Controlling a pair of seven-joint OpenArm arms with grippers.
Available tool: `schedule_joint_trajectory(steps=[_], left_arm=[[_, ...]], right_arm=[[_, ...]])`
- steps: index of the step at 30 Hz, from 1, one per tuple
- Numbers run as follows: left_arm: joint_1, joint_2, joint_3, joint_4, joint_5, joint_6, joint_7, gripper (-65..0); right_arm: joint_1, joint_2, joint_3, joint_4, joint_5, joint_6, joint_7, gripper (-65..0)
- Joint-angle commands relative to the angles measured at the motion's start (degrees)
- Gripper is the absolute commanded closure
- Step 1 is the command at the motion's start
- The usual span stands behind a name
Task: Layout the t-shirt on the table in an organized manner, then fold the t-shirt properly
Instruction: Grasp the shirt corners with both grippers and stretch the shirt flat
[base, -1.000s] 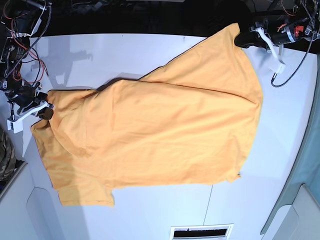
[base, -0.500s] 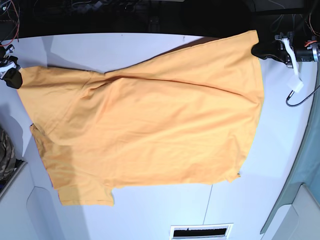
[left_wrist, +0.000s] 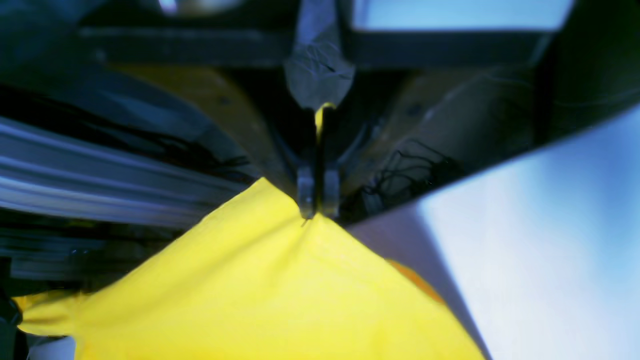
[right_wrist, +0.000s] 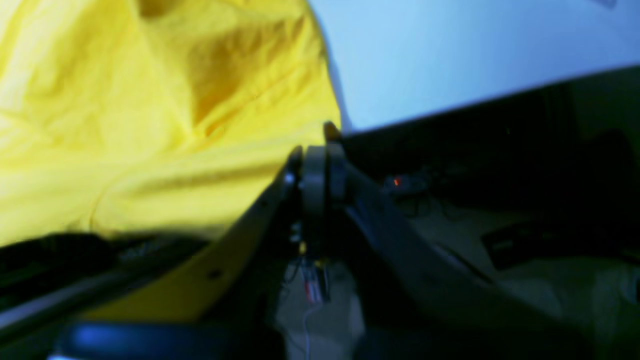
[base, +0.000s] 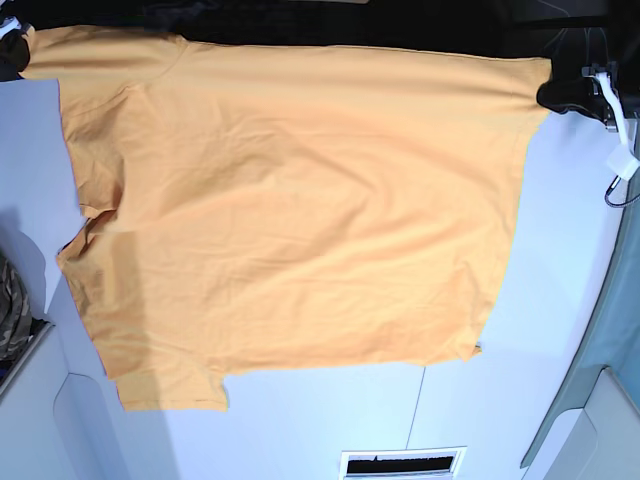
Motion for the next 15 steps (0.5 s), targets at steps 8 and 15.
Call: schedule_joint_trajectory(steps=[8, 15], left_arm=[[-0.2, -1.3, -5.9, 0.7, -2.6, -0.5, -0.7, 0.0], [-0.2, -1.3, -8.3, 0.7, -4.0, -0.5, -0.7, 0.0]], right_arm=[[-8.5, 0.8, 0.7, 1.0, 6.1, 1.4, -1.9, 0.0], [-10.8, -0.5, 0.7, 5.7, 9.2, 1.6, -4.1, 0.0]])
